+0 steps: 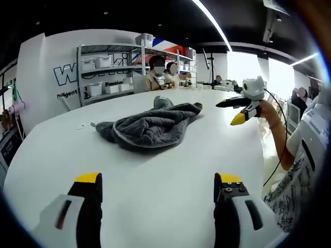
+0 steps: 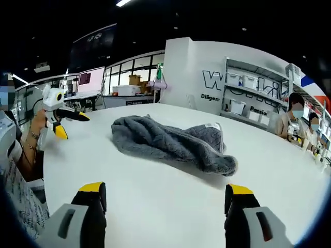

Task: Fold the towel on the table until its edges align and the towel forms a compact rectangular stack.

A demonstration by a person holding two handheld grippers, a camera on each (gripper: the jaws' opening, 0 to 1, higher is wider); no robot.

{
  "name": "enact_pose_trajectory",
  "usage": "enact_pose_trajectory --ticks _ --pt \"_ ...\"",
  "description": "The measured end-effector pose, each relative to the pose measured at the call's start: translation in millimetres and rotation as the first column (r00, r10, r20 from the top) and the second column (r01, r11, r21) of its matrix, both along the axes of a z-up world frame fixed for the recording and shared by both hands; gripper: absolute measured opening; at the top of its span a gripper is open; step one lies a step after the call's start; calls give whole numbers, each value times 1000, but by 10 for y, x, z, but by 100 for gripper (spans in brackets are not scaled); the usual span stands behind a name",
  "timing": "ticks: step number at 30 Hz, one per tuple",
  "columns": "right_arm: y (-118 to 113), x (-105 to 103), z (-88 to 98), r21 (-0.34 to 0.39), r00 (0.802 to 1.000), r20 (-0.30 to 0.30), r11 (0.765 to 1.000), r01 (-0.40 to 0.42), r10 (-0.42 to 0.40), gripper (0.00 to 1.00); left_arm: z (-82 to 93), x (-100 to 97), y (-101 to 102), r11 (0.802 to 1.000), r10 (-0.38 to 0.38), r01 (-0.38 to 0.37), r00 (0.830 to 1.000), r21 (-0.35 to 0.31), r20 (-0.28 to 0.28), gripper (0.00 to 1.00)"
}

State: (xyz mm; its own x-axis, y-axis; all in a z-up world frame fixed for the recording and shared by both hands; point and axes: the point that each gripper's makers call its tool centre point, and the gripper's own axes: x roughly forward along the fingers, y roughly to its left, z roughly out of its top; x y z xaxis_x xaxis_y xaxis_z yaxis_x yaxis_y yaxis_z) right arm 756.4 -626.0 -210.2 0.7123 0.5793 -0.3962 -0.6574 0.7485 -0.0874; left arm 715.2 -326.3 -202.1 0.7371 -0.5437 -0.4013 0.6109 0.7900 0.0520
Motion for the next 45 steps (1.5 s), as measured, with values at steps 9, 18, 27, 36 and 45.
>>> enact_pose_trajectory --ticks 9,18,27,36,45 --pt "-51 12 15 15 1000 13 1000 26 -26 99 38 26 -37 1000 3 -3 1000 10 1 94" --pt "-45 -40 0 18 1000 14 1000 13 -13 99 142 83 -250 998 -51 50 999 29 16 94" --pt "-72 -88 6 21 1000 22 1000 11 -12 99 167 134 -421 994 -97 97 995 44 1 95" --pt "-3 -205 -35 18 1000 15 1000 -16 15 99 437 369 -709 977 -196 194 981 90 11 96" --pt "72 -270 5 35 999 29 999 -37 36 99 624 659 -1112 949 -292 291 956 120 -6 96"
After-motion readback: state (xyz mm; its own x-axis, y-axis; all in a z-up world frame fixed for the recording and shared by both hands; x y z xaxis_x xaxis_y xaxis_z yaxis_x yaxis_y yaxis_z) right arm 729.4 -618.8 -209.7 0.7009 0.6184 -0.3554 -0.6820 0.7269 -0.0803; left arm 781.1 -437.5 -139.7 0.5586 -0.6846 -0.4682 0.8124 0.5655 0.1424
